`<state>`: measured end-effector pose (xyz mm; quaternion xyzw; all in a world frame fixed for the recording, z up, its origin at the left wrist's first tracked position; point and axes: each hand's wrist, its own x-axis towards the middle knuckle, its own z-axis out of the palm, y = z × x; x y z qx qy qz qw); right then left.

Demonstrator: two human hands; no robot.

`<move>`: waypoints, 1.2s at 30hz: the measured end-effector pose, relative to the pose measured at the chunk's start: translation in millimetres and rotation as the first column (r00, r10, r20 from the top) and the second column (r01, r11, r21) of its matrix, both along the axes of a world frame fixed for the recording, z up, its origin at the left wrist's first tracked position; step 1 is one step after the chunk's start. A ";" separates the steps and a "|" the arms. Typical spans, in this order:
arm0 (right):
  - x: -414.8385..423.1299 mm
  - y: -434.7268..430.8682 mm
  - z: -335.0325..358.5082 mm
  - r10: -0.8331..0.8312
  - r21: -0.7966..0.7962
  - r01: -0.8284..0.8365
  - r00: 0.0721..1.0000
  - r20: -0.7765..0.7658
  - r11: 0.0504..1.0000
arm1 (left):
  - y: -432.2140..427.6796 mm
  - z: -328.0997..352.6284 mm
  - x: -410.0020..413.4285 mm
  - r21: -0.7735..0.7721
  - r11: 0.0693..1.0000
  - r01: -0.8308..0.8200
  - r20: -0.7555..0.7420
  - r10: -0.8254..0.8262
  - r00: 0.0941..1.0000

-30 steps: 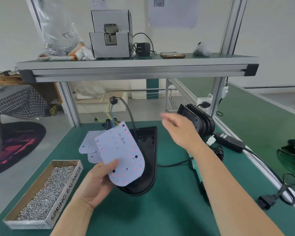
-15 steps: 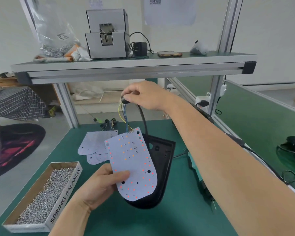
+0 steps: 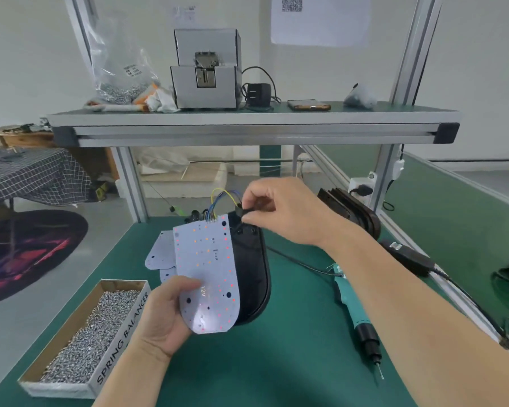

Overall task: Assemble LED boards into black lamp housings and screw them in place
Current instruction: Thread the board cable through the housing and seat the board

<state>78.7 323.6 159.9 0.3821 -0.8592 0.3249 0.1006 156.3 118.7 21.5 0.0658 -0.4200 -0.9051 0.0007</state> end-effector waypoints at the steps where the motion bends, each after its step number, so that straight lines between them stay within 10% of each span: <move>1: 1.1 1.9 -3.7 0.002 0.008 -0.002 1.000 -0.006 1.000 | -0.9 -0.5 1.3 -0.027 1.000 0.002 -0.006 -0.002 1.000; 16: -3.8 9.9 -50.4 -0.017 0.026 0.033 0.887 -0.462 0.999 | 10.9 20.7 17.1 -0.521 0.845 0.119 -0.188 -0.249 0.950; 24: -4.3 20.4 -51.4 -0.007 -0.151 0.018 0.997 0.076 0.988 | 10.2 34.3 23.2 -0.622 0.775 0.109 -0.221 -0.307 0.926; 36: -19.8 17.4 -38.9 -0.075 0.071 0.066 0.989 0.130 0.995 | 30.0 45.2 24.3 -0.735 0.671 0.097 -0.209 -0.360 0.909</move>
